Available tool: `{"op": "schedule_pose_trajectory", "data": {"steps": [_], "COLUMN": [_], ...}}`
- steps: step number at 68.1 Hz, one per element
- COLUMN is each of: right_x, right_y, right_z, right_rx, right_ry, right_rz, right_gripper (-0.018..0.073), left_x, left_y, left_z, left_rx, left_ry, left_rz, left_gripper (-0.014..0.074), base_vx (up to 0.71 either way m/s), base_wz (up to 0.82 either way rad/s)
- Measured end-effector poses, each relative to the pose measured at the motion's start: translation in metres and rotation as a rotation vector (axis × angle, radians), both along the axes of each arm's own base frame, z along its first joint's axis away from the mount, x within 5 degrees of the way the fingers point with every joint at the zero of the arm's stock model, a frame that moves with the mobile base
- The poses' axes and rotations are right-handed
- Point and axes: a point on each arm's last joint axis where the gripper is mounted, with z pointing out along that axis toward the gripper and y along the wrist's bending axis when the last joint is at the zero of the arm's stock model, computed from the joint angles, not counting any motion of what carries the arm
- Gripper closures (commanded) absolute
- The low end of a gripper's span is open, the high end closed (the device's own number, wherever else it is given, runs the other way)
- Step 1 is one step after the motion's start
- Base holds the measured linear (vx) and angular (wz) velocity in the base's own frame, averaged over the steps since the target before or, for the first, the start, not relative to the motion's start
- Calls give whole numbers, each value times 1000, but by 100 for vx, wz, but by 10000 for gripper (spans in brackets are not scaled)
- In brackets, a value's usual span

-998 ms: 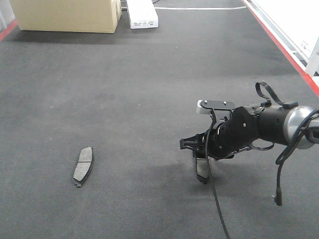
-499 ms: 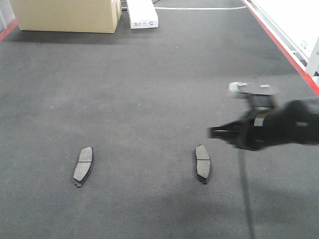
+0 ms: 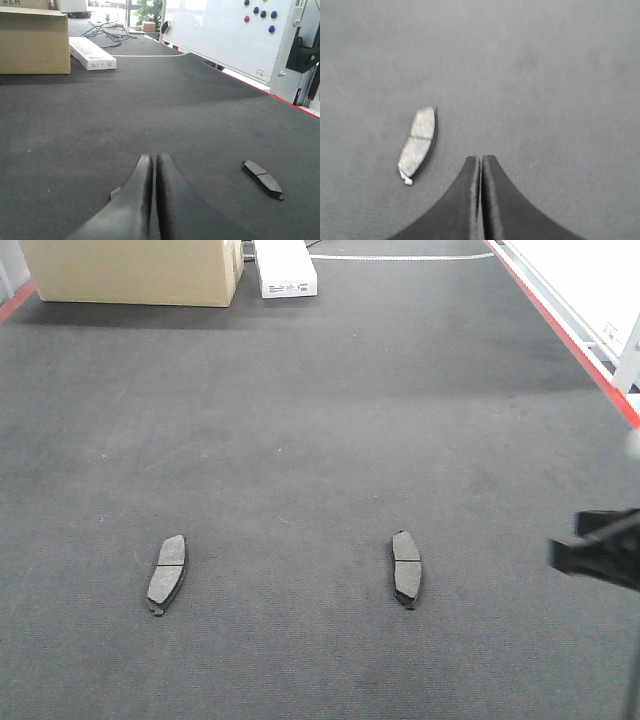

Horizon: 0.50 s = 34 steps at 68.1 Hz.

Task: Move and align brake pads A on conveyor
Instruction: 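Raise the open right gripper away from the belt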

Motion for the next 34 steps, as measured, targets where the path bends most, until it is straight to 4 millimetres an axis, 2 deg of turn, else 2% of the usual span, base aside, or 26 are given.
{"op": "schedule_pose_trajectory", "data": {"steps": [5,18,28,34], "right_x": [-19,-66,-87,-95], "right_y": [-4,-13,-17,-18], "right_z": [7,1,-9,-7], "right_rx": [-10,-46,-56,-51], "right_ry": [-78,-264,-348,-390], "right_rz": [4,9,9,7], "right_gripper": [562,562,562,562], "left_x": [0,0,0,0], "left_y": [0,0,0,0], "left_z": [0,0,0,0], "left_rx": [0,0,0,0], "left_ry": [0,0,0,0], "left_rz": [0,0,0,0], "left_gripper": [603,603,603,603], "base_vx": [0,0,0,0], "base_wz": [0,0,0,0]}}
